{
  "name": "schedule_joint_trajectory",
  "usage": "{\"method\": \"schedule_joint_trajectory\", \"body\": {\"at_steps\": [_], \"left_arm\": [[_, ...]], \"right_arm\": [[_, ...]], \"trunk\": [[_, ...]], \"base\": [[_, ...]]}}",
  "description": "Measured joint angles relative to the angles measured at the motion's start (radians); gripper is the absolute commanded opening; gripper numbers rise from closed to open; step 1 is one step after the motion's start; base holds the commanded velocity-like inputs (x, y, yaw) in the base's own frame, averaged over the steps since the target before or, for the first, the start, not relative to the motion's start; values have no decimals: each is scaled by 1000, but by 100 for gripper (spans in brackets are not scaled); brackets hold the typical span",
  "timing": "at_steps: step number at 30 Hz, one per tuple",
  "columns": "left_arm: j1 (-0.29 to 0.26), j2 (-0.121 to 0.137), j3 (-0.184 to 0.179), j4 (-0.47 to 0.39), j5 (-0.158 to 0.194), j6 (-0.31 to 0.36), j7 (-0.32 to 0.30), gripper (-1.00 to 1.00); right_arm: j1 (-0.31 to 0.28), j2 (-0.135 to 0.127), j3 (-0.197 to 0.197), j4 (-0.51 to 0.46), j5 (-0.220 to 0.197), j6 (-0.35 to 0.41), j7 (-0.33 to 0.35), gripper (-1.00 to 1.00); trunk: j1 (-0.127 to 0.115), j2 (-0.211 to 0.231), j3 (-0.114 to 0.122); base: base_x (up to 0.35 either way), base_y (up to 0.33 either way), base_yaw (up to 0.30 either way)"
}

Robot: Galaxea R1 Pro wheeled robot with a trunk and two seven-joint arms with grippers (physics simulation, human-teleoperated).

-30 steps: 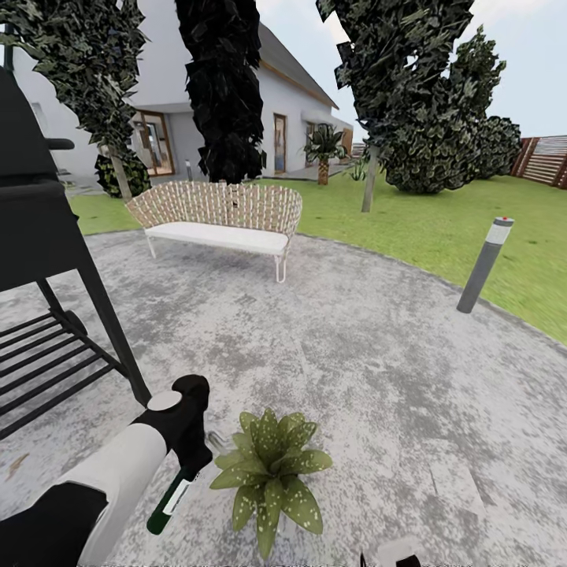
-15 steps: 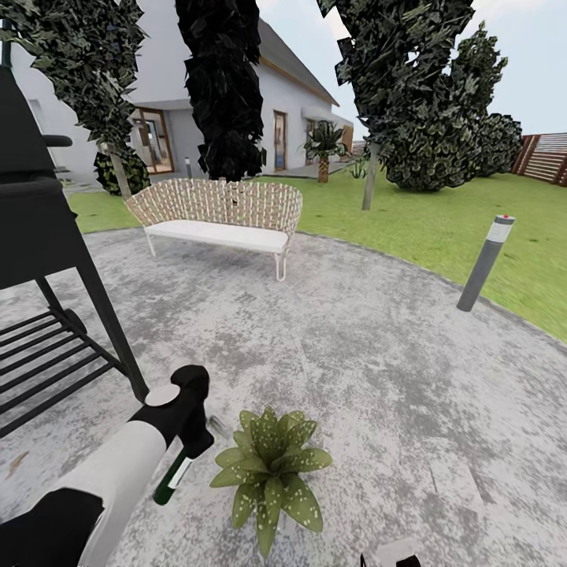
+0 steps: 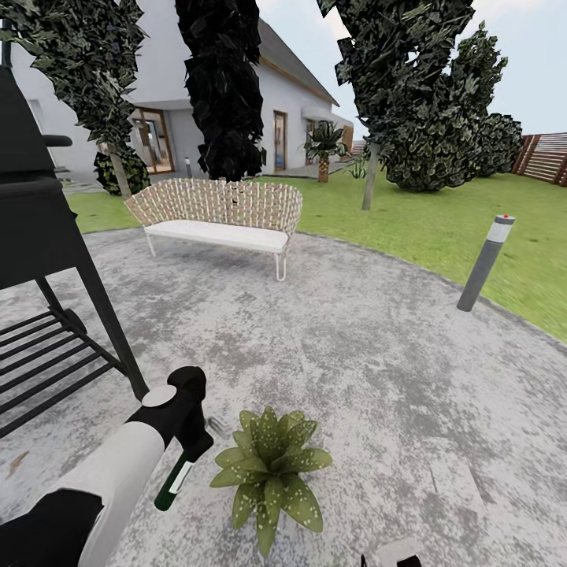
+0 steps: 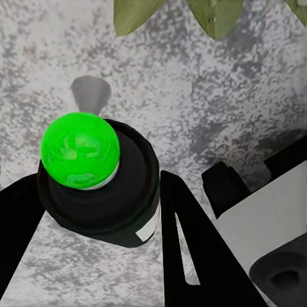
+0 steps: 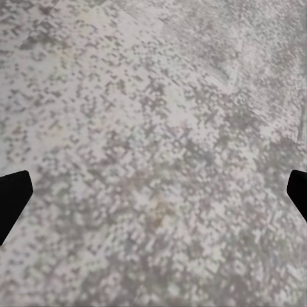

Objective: Pick up the pesticide atomizer in the garden and spray insectifuge to fully cover both potted plants in the garden.

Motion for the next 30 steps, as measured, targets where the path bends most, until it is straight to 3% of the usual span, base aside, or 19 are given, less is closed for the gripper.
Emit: {"method": "schedule_joint_trajectory", "body": {"at_steps": [6,12,16,21,24,30], "left_arm": [[4,3,-2,3,0,0,1,-100],[52,11,-1,18,3,-1,-2,-100],[56,11,1,12,2,-1,-1,-100],[29,14,70,0,2,-1,-2,-100],[1,14,78,0,2,0,-1,-100],[20,34,79,13,-6,-6,2,-100]], "right_arm": [[0,1,0,0,-2,0,0,100],[0,1,0,0,-3,0,0,100],[0,1,0,0,-3,0,0,100],[0,1,0,0,-3,0,-1,100],[0,1,0,0,-3,0,-1,100],[0,1,0,0,-2,0,-2,100]], "trunk": [[0,0,0],[0,0,0],[0,0,0],[0,0,0],[0,0,0],[0,0,0]], "base": [[0,0,0],[0,0,0],[0,0,0],[0,0,0],[0,0,0],[0,0,0]]}}
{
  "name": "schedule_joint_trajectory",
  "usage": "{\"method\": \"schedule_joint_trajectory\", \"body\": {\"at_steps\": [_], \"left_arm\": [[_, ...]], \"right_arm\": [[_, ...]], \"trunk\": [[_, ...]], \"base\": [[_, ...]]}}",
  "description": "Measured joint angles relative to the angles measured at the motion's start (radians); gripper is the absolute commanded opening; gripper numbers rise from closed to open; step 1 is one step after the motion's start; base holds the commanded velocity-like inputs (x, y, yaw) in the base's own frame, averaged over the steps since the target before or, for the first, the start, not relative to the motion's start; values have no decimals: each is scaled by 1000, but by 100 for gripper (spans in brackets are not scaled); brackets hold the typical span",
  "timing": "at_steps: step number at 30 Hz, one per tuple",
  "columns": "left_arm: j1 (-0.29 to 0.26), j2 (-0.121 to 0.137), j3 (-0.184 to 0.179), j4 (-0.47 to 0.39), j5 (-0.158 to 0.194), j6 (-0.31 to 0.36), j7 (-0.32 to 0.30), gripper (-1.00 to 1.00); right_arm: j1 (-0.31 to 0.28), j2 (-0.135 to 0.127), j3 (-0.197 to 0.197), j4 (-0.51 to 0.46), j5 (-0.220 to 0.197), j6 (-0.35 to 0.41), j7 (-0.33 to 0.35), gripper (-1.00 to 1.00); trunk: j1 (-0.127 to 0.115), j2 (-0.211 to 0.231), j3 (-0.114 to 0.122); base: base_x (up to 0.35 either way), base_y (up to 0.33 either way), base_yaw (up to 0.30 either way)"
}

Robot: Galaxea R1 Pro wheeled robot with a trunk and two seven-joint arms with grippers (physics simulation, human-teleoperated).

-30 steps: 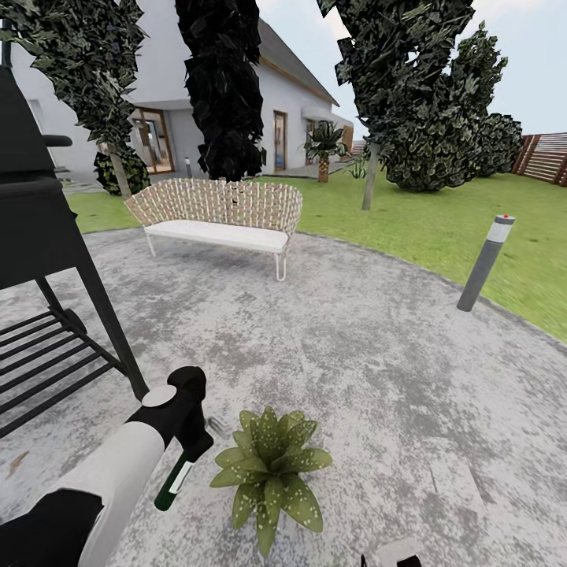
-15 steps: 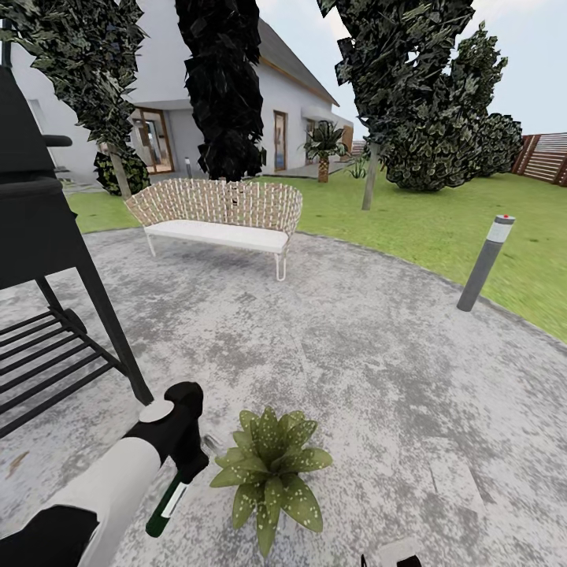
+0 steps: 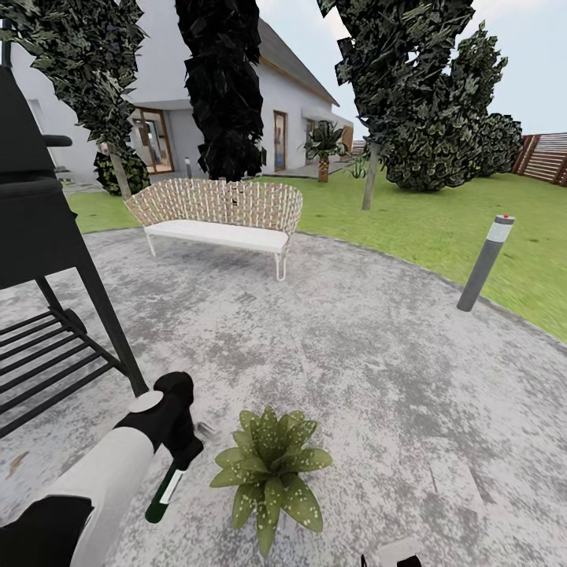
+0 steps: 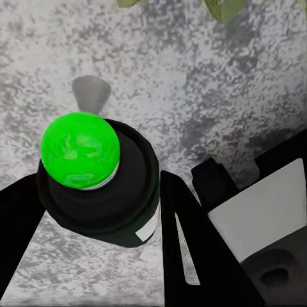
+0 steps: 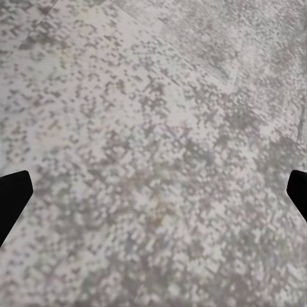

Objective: Pick up the pesticide atomizer in the garden and spray insectifuge to fully cover both potted plants in the garden.

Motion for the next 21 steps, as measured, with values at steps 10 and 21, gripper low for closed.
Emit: {"method": "schedule_joint_trajectory", "body": {"at_steps": [10,21], "left_arm": [[101,5,5,-14,4,-1,10,-100],[100,5,3,-42,6,1,2,-100]], "right_arm": [[0,-3,-2,-1,-2,0,1,100],[0,-4,0,-2,0,0,1,100]], "trunk": [[0,0,0],[0,0,0]], "base": [[0,-4,0],[-61,-231,7]]}}
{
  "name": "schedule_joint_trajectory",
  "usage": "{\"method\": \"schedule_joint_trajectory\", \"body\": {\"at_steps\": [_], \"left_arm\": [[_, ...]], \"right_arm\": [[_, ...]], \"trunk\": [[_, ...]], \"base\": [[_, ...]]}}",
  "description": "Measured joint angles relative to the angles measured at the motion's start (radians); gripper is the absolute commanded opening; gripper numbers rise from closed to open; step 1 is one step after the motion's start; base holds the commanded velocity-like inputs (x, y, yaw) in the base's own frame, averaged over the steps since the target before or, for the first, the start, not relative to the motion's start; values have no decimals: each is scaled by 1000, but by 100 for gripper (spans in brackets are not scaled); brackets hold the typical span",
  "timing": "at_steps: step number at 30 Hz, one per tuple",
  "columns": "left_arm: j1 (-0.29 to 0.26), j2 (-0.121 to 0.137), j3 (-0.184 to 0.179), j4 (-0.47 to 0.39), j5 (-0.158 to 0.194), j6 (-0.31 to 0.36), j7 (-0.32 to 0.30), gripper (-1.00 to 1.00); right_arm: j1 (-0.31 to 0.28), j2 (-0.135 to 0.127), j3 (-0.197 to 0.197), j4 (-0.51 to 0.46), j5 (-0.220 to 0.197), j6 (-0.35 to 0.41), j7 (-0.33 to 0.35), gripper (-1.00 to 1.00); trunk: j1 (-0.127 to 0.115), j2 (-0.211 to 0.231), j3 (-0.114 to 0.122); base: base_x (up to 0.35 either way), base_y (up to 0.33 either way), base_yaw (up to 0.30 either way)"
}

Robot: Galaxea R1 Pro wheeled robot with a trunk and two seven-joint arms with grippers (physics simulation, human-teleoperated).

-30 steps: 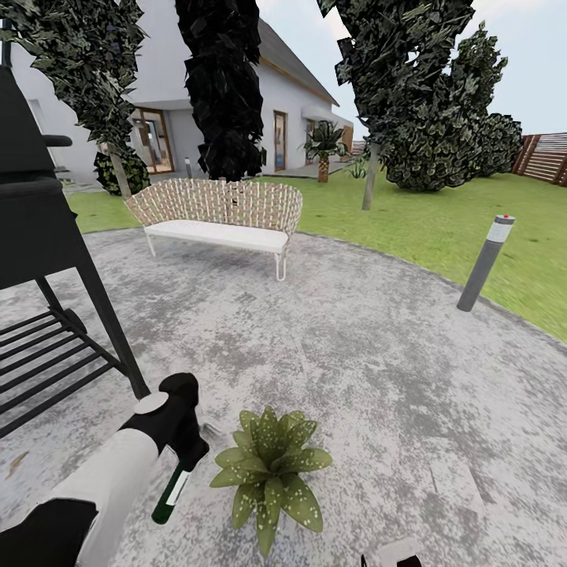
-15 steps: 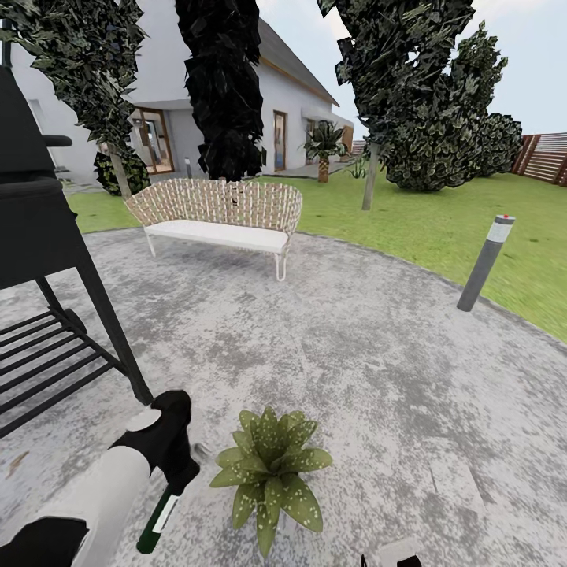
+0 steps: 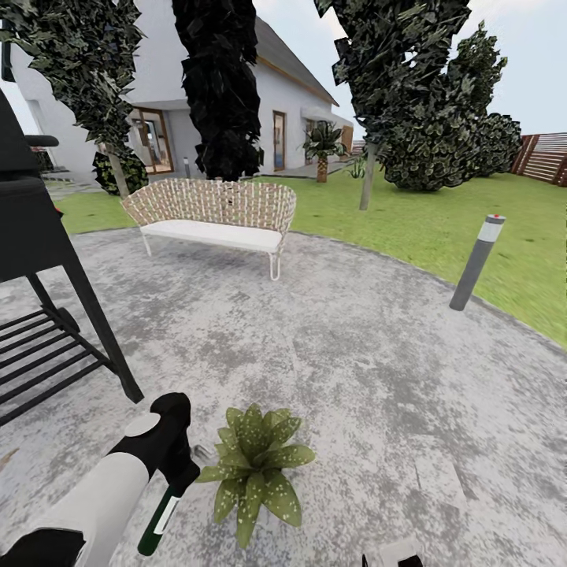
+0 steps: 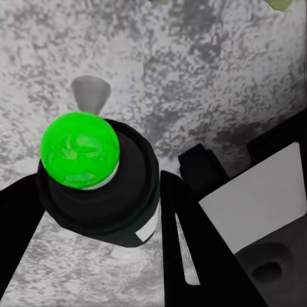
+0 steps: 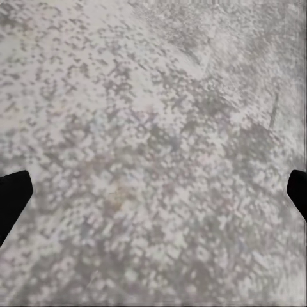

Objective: Pick up the pesticide atomizer in the garden and spray insectifuge to fully cover both potted plants in the garden.

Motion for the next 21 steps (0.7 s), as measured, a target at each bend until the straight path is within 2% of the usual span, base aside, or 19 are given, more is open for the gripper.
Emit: {"method": "schedule_joint_trajectory", "body": {"at_steps": [5,9,21], "left_arm": [[-2,0,0,-2,0,0,0,-100],[-2,-2,0,-41,1,0,-3,-100],[-6,-8,-1,-45,1,2,2,-100]], "right_arm": [[0,2,0,0,2,0,0,100],[0,2,0,0,4,0,0,100],[0,3,1,1,5,0,2,100]], "trunk": [[0,0,0],[0,0,0],[0,0,0]], "base": [[-231,-198,246],[-234,-196,278],[-234,-196,278]]}}
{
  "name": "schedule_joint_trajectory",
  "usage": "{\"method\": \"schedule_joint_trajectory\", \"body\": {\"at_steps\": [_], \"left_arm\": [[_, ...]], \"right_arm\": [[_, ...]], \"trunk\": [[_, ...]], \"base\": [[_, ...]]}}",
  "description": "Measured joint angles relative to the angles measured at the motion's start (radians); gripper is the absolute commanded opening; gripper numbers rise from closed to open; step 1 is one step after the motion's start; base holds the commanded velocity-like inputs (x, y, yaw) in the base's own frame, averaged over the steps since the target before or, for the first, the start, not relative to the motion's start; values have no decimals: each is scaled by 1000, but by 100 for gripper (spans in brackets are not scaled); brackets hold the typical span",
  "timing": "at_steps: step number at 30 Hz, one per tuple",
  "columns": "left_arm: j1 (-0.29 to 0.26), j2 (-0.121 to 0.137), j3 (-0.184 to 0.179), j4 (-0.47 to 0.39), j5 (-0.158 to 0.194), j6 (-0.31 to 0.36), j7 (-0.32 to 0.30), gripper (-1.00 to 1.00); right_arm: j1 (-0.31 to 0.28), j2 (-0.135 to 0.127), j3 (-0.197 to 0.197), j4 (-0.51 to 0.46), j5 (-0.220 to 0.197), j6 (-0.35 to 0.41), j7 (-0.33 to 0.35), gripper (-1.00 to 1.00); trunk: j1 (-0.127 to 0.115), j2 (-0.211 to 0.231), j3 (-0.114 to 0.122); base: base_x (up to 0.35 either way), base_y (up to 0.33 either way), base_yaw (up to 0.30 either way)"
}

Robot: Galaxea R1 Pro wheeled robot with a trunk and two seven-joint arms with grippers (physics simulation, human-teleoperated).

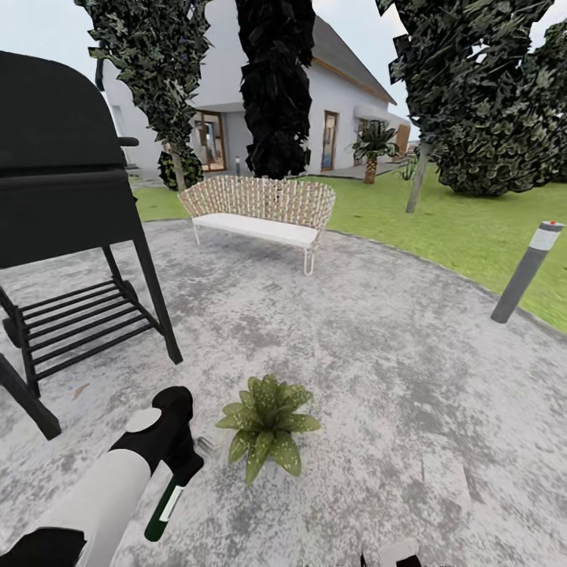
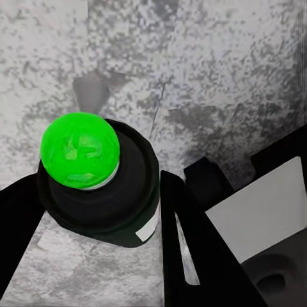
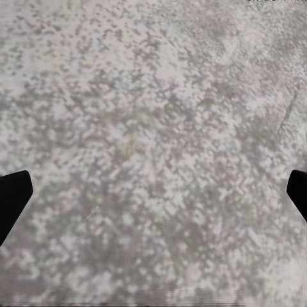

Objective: Pick up the pesticide atomizer in the garden and spray insectifuge to fully cover both potted plants in the garden.

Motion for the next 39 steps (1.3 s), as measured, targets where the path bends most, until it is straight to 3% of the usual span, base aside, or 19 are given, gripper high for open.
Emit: {"method": "schedule_joint_trajectory", "body": {"at_steps": [14,20,23,25,29,34,36,39], "left_arm": [[-2,-4,-1,0,1,0,-1,-100],[5,18,6,0,-1,-4,4,-100],[7,49,93,-27,49,-9,9,-100],[13,55,113,-86,57,-57,10,-100],[21,57,170,-105,100,-107,11,-100],[29,57,273,-112,203,-280,34,-100],[50,57,291,-113,246,-363,63,-100],[77,55,296,-114,310,-397,84,-100]], "right_arm": [[0,0,0,-1,0,0,0,100],[0,0,0,-1,0,0,0,100],[0,0,-1,-1,0,0,-1,100],[0,0,0,-1,0,0,-1,100],[0,0,0,0,0,0,0,100],[0,2,0,-1,0,0,0,100],[0,2,0,0,0,0,0,100],[0,0,0,0,0,0,0,100]], "trunk": [[0,0,0],[0,0,0],[0,0,0],[0,0,0],[0,0,0],[0,0,0],[0,0,0],[0,0,0]], "base": [[-229,-204,278],[-223,-215,278],[-224,-216,278],[-224,-216,278],[-224,-216,278],[-224,-215,278],[-224,-203,245],[-226,-188,128]]}}
